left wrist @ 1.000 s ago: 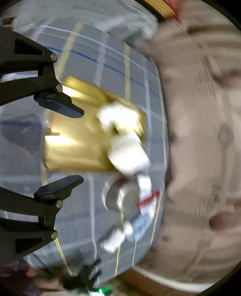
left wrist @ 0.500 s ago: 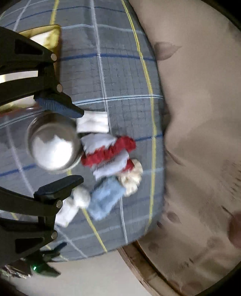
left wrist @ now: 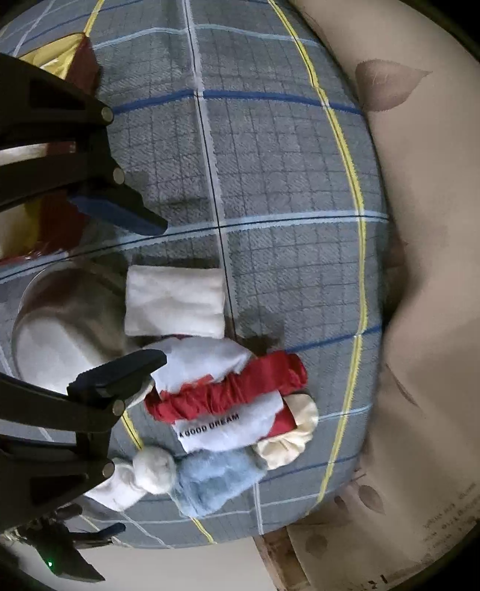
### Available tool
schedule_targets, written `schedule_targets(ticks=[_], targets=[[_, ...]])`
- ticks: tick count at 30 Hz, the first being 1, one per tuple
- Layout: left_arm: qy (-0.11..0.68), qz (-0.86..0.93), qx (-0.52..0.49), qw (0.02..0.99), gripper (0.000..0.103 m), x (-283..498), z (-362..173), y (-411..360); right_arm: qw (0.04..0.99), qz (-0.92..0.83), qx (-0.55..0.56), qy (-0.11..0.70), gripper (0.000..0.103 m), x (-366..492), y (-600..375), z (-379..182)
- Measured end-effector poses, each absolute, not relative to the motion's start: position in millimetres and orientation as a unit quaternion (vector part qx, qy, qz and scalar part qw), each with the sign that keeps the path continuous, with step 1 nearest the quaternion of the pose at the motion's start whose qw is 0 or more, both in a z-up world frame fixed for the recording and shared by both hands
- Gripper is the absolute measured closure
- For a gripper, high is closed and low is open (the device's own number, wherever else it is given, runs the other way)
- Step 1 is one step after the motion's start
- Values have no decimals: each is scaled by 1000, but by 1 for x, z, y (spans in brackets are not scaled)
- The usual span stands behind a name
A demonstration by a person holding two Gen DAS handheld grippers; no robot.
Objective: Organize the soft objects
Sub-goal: 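Grasp the white cloth beside the steel bowl with the left gripper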
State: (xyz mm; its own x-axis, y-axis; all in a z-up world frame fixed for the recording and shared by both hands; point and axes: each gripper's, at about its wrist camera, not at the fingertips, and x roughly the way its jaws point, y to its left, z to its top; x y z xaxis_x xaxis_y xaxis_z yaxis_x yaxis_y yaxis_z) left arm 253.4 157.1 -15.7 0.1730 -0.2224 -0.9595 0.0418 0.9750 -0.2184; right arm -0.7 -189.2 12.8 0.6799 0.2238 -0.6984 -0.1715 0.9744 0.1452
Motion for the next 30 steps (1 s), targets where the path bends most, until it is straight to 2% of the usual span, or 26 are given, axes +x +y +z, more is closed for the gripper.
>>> schedule_targets(ticks=[6, 7, 8, 9, 11, 15, 26, 30], targets=[[635, -79, -72, 765, 38, 261, -30, 161, 914, 108, 31, 391, 5, 1, -188, 11], [630, -83, -78, 768, 49, 261, -31, 162, 913, 108, 31, 391, 5, 2, -188, 11], [630, -83, -80, 768, 75, 260, -33, 164, 913, 107, 31, 393, 5, 2, -188, 10], [634, -76, -78, 766, 84, 260, -35, 166, 912, 107, 30, 394, 5, 2, -188, 10], [624, -73, -77, 774, 90, 258, -33, 170, 911, 107, 29, 396, 5, 3, -187, 9], [605, -69, -49, 792, 91, 249, -24, 158, 911, 106, 29, 398, 5, 3, -186, 9], [505, -12, -117, 855, 91, 192, 46, 175, 912, 105, 31, 396, 4, 4, -187, 9], [491, -5, -132, 861, 90, 162, 57, 168, 912, 104, 31, 394, 4, 4, -188, 9]])
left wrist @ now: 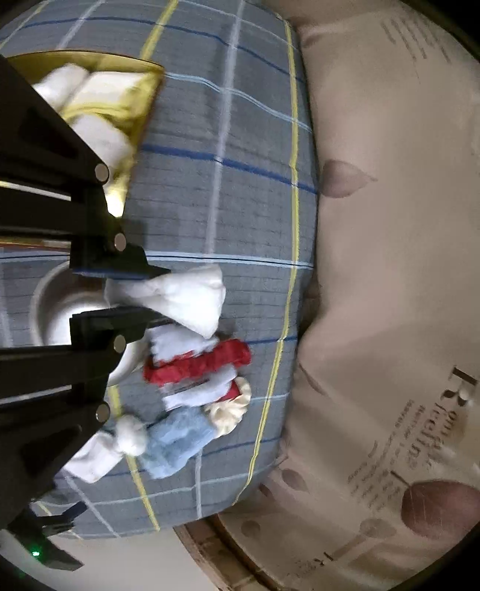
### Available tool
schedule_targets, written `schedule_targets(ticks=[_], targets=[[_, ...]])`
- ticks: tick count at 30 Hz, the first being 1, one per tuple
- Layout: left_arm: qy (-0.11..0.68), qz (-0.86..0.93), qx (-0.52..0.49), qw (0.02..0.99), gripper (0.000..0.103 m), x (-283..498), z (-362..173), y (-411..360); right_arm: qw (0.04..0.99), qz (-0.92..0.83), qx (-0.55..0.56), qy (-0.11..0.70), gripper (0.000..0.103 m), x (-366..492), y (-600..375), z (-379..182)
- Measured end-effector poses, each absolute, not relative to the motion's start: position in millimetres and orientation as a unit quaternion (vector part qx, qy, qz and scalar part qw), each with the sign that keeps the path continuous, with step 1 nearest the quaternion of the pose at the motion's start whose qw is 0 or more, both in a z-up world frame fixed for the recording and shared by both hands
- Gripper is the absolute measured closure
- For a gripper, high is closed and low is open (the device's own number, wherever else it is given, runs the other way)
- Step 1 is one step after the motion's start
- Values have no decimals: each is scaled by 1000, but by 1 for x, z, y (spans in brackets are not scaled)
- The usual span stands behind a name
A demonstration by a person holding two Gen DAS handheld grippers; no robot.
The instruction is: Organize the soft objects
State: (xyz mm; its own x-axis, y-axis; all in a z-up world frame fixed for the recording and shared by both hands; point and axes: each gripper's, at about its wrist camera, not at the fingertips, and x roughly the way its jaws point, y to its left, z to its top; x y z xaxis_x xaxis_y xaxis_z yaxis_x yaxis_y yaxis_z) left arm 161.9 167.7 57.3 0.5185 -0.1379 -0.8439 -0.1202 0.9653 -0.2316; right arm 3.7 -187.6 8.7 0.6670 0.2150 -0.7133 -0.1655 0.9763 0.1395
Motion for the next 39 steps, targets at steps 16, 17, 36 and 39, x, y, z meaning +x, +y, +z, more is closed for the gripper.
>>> schedule_targets(ticks=[16, 17, 36, 39], targets=[[463, 57, -197, 863, 90, 8, 50, 205, 910, 102, 27, 401, 4, 6, -188, 7], [460, 62, -199, 863, 89, 2, 49, 207, 910, 101, 26, 402, 4, 6, -188, 7], [392, 86, -208, 892, 89, -75, 47, 213, 881, 231, 59, 409, 4, 46, -124, 90], [387, 86, -197, 897, 88, -77, 52, 212, 841, 264, 107, 461, 4, 96, -93, 98]])
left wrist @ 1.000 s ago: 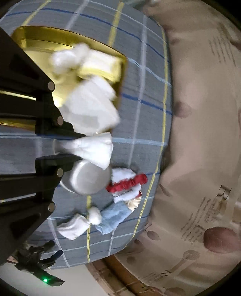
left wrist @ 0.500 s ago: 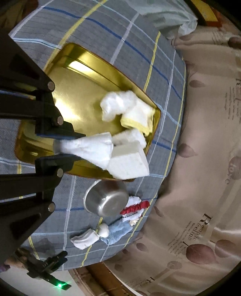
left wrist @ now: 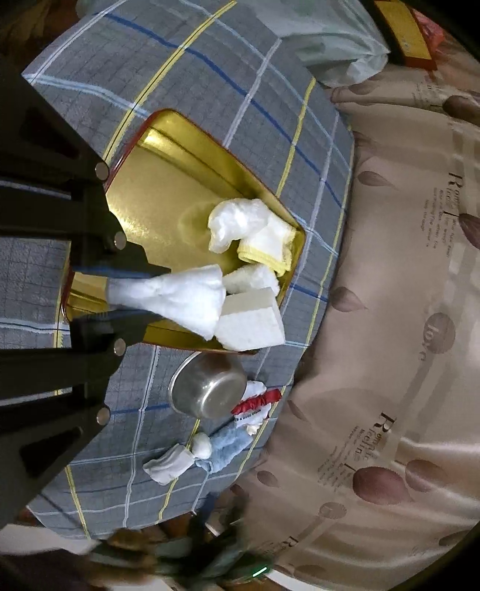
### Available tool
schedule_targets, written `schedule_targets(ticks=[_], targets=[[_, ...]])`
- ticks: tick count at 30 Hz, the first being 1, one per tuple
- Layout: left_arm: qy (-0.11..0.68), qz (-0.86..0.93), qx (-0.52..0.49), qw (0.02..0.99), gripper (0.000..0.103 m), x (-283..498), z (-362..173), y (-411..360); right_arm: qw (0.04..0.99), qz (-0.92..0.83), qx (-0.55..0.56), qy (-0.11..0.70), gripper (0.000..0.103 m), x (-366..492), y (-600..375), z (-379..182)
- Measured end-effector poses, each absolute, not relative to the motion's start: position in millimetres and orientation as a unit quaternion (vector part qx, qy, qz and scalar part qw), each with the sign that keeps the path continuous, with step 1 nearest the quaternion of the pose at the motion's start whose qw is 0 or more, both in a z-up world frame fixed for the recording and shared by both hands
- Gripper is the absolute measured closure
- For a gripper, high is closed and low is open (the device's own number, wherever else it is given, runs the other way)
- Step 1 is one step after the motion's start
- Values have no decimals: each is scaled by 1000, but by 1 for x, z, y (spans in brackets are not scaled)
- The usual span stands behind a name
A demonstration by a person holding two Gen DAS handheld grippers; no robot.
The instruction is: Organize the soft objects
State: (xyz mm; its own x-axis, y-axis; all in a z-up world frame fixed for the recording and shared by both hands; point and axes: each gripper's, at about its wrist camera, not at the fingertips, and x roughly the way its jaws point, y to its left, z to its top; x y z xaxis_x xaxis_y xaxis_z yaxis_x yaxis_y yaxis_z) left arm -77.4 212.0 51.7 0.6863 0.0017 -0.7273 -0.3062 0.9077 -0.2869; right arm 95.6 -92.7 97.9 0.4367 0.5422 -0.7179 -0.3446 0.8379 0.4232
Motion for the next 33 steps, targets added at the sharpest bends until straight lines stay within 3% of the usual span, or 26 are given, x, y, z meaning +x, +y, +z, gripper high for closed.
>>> schedule_targets(ticks=[6, 17, 19, 20, 21, 22, 23, 27, 33], targets=[[377, 88, -209, 898, 87, -83, 59, 222, 794, 258, 147, 531, 4, 177, -40, 70], [391, 93, -221, 889, 87, -80, 47, 234, 777, 231, 141, 569, 4, 221, -7, 34], [395, 93, -219, 887, 87, -79, 45, 234, 769, 234, 145, 577, 13, 228, -3, 27], [395, 93, -219, 887, 87, -79, 45, 234, 764, 234, 146, 583, 34, 231, 0, 22], [396, 93, -219, 887, 87, -79, 44, 234, 764, 232, 143, 585, 64, 234, 2, 20], [396, 93, -219, 887, 87, -78, 44, 234, 765, 228, 137, 587, 82, 235, 4, 16], [398, 94, -219, 886, 87, -78, 43, 234, 762, 227, 133, 591, 92, 236, 6, 12], [399, 94, -220, 885, 87, -79, 41, 234, 765, 236, 121, 587, 93, 233, 8, 9], [393, 95, -220, 888, 87, -80, 45, 235, 789, 272, 150, 531, 93, 216, -6, 52]])
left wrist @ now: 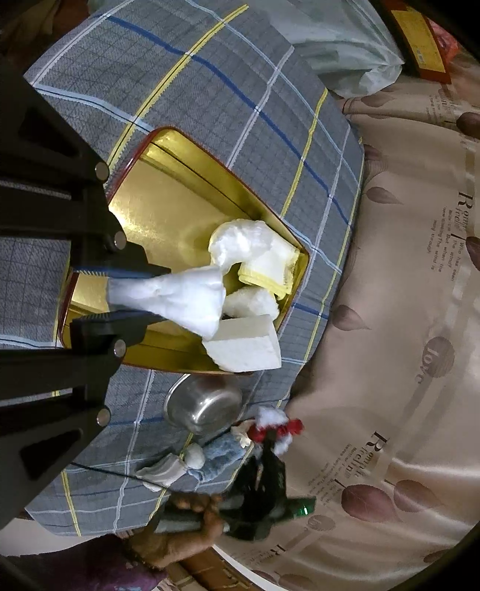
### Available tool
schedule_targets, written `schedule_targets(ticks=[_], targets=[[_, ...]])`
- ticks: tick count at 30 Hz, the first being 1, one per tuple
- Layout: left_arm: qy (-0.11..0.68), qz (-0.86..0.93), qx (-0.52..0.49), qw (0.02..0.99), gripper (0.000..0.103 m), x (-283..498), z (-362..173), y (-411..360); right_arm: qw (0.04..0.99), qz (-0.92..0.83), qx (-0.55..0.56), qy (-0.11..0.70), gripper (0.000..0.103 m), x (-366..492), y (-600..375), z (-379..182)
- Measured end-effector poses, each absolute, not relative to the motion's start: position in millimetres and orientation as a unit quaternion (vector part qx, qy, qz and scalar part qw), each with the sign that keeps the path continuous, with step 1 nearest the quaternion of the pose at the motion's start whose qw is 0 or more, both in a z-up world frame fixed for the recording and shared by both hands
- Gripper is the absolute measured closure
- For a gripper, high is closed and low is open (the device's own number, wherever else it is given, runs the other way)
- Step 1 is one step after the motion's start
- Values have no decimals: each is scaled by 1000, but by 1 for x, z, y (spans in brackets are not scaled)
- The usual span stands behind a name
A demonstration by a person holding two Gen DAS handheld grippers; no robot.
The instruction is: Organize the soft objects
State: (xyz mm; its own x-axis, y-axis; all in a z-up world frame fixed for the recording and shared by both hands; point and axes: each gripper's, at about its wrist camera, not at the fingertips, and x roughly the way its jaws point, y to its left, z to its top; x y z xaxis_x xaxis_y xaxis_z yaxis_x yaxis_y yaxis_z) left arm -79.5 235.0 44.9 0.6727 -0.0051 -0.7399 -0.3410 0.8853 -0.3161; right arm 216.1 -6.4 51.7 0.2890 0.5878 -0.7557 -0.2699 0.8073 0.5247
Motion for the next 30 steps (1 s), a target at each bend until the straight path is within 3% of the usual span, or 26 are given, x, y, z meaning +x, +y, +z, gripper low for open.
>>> schedule_targets(ticks=[10, 30], targets=[[396, 80, -218, 888, 87, -65, 48, 247, 803, 334, 181, 460, 93, 153, -25, 118], [460, 58, -150, 873, 85, 18, 5, 239, 807, 364, 182, 428, 93, 21, -60, 121]])
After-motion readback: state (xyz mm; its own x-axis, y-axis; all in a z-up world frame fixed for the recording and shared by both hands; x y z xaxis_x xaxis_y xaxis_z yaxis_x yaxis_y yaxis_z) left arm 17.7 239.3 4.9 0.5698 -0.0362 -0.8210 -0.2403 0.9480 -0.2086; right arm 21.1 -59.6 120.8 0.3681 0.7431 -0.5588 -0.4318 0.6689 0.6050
